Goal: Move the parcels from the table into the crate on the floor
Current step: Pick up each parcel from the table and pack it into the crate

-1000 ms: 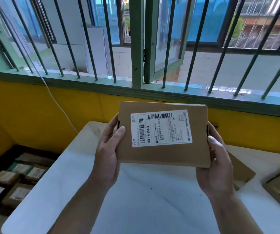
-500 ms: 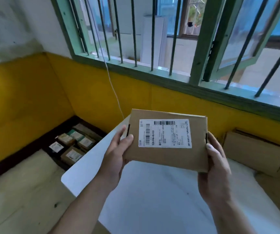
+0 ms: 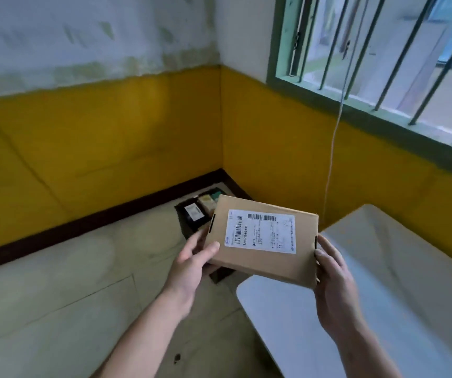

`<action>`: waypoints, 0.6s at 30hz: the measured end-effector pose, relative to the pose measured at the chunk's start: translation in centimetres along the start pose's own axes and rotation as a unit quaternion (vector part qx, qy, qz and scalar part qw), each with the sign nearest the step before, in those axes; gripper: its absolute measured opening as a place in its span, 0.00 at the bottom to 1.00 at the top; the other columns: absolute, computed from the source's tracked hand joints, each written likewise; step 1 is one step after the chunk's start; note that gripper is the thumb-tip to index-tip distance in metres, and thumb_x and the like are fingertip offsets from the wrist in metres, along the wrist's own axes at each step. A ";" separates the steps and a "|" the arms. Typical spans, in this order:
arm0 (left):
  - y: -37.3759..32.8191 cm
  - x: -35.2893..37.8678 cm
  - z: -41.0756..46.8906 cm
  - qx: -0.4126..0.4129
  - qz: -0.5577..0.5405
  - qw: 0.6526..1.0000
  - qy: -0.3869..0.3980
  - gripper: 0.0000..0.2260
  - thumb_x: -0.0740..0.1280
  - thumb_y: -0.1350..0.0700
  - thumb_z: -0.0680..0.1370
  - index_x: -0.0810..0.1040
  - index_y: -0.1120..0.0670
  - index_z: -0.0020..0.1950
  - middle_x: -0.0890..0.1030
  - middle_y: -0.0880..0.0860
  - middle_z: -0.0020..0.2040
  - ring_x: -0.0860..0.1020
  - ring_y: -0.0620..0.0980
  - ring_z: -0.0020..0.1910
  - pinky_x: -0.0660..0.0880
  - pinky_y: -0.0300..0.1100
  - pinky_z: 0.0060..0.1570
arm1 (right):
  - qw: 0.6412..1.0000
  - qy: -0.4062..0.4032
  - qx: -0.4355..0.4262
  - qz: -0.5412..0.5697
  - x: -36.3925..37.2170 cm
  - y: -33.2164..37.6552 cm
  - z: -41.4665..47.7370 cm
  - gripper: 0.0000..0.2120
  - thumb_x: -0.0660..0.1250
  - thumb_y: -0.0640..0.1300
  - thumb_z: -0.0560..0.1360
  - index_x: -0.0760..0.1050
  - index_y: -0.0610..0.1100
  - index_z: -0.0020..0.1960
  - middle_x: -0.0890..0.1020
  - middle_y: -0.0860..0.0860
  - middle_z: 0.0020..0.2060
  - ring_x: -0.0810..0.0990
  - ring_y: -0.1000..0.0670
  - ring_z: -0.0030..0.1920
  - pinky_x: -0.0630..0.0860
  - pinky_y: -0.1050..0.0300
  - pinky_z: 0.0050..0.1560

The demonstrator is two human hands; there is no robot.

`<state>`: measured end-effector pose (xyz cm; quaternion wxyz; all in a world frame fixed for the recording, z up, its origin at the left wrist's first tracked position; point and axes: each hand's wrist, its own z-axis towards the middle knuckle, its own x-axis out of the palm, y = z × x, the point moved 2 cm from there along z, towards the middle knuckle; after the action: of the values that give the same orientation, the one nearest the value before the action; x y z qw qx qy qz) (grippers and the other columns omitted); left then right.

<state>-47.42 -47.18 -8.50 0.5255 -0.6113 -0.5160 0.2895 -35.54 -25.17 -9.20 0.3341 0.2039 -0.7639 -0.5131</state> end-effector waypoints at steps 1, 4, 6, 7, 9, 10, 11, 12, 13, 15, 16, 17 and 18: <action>-0.4 -2.0 1.1 -0.002 0.002 1.000 -0.008 0.20 0.69 0.57 0.77 0.75 0.44 0.68 0.85 0.47 0.56 0.83 0.47 0.55 0.78 0.43 0.54 | 1.000 0.005 0.010 -0.007 2.3 -0.8 0.8 0.14 0.58 0.45 0.82 0.75 0.55 0.65 0.80 0.51 0.62 0.76 0.49 0.62 0.73 0.52 0.46; -1.3 -6.7 4.7 -0.012 0.015 0.999 -0.028 0.20 0.68 0.57 0.78 0.73 0.44 0.69 0.85 0.46 0.56 0.84 0.44 0.51 0.77 0.37 0.45 | 0.999 0.013 0.021 -0.023 8.1 -2.6 3.2 0.13 0.59 0.45 0.82 0.76 0.56 0.62 0.80 0.52 0.61 0.75 0.49 0.62 0.74 0.51 0.49; -1.5 -8.9 7.1 -0.025 0.026 0.999 -0.039 0.21 0.69 0.56 0.78 0.73 0.44 0.70 0.85 0.45 0.56 0.83 0.43 0.52 0.77 0.37 0.47 | 0.999 0.011 0.027 -0.036 10.6 -3.7 4.8 0.12 0.59 0.45 0.82 0.77 0.58 0.60 0.80 0.54 0.60 0.76 0.50 0.61 0.75 0.52 0.48; -1.6 -9.6 8.4 -0.032 0.031 0.998 -0.043 0.22 0.69 0.56 0.77 0.73 0.45 0.71 0.85 0.45 0.56 0.83 0.44 0.53 0.77 0.38 0.51 | 0.999 0.010 0.032 -0.042 11.6 -4.2 5.7 0.12 0.59 0.46 0.82 0.77 0.59 0.59 0.81 0.55 0.59 0.76 0.50 0.61 0.75 0.52 0.48; -1.5 -10.7 11.2 -0.046 0.040 0.997 -0.052 0.24 0.70 0.57 0.77 0.73 0.48 0.72 0.84 0.47 0.57 0.82 0.45 0.55 0.76 0.42 0.58 | 0.997 0.002 0.048 -0.056 13.0 -5.3 7.8 0.11 0.60 0.48 0.82 0.76 0.60 0.60 0.80 0.56 0.59 0.76 0.51 0.60 0.75 0.51 0.49; -1.5 -11.0 12.7 -0.053 0.046 0.996 -0.053 0.24 0.71 0.58 0.77 0.72 0.49 0.73 0.84 0.47 0.58 0.82 0.46 0.56 0.76 0.43 0.60 | 0.997 -0.004 0.054 -0.063 13.5 -5.8 9.0 0.12 0.60 0.48 0.82 0.76 0.60 0.61 0.80 0.56 0.59 0.76 0.51 0.60 0.76 0.50 0.49; -1.4 -11.1 14.3 -0.059 0.055 0.995 -0.052 0.25 0.71 0.58 0.77 0.72 0.49 0.73 0.83 0.48 0.59 0.81 0.47 0.58 0.75 0.45 0.62 | 0.996 -0.012 0.058 -0.070 14.0 -6.3 10.4 0.12 0.60 0.48 0.82 0.75 0.60 0.61 0.80 0.56 0.59 0.76 0.51 0.60 0.76 0.50 0.49; -1.2 -11.3 15.9 -0.066 0.067 0.994 -0.054 0.25 0.71 0.59 0.77 0.72 0.49 0.73 0.83 0.48 0.60 0.80 0.48 0.59 0.74 0.47 0.64 | 0.995 -0.022 0.063 -0.077 14.4 -6.8 11.8 0.11 0.61 0.48 0.81 0.75 0.60 0.61 0.80 0.56 0.59 0.76 0.51 0.60 0.76 0.50 0.48; -1.0 -11.5 17.7 -0.071 0.082 0.992 -0.060 0.25 0.71 0.59 0.77 0.71 0.49 0.73 0.82 0.49 0.62 0.79 0.49 0.61 0.73 0.49 0.66 | 0.994 -0.033 0.067 -0.084 14.9 -7.4 13.3 0.10 0.61 0.48 0.81 0.76 0.59 0.59 0.80 0.56 0.59 0.77 0.51 0.59 0.77 0.49 0.50; -0.7 -11.7 21.5 -0.082 0.120 0.987 -0.065 0.25 0.70 0.59 0.77 0.70 0.49 0.73 0.80 0.50 0.64 0.78 0.50 0.63 0.70 0.53 0.69 | 0.992 -0.048 0.077 -0.090 15.7 -8.7 16.8 0.08 0.63 0.47 0.80 0.77 0.59 0.55 0.80 0.55 0.58 0.77 0.50 0.59 0.77 0.45 0.57; -0.6 -11.8 23.6 -0.086 0.142 0.984 -0.066 0.25 0.70 0.58 0.78 0.70 0.48 0.73 0.79 0.50 0.64 0.77 0.50 0.63 0.70 0.54 0.69 | 0.991 -0.055 0.080 -0.092 16.2 -9.3 18.6 0.08 0.64 0.47 0.80 0.77 0.59 0.55 0.80 0.55 0.58 0.77 0.50 0.59 0.75 0.43 0.60; -0.5 -11.8 25.7 -0.089 0.163 0.981 -0.064 0.24 0.70 0.58 0.78 0.71 0.48 0.73 0.79 0.49 0.65 0.77 0.50 0.64 0.70 0.53 0.69 | 0.990 -0.061 0.083 -0.094 16.8 -9.9 20.5 0.08 0.65 0.46 0.79 0.77 0.58 0.54 0.80 0.55 0.58 0.78 0.50 0.59 0.75 0.42 0.62; -0.4 -11.9 28.0 -0.092 0.182 0.977 -0.063 0.24 0.70 0.58 0.78 0.71 0.48 0.73 0.79 0.49 0.65 0.77 0.49 0.63 0.70 0.52 0.69 | 0.990 -0.062 0.088 -0.093 17.5 -10.5 22.6 0.08 0.65 0.45 0.79 0.78 0.58 0.54 0.80 0.55 0.57 0.78 0.50 0.59 0.74 0.42 0.62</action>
<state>-76.19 -48.72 -18.16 0.3715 -0.7214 -0.4526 0.3699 -64.27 -26.12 -19.27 0.2179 0.2704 -0.8031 -0.4842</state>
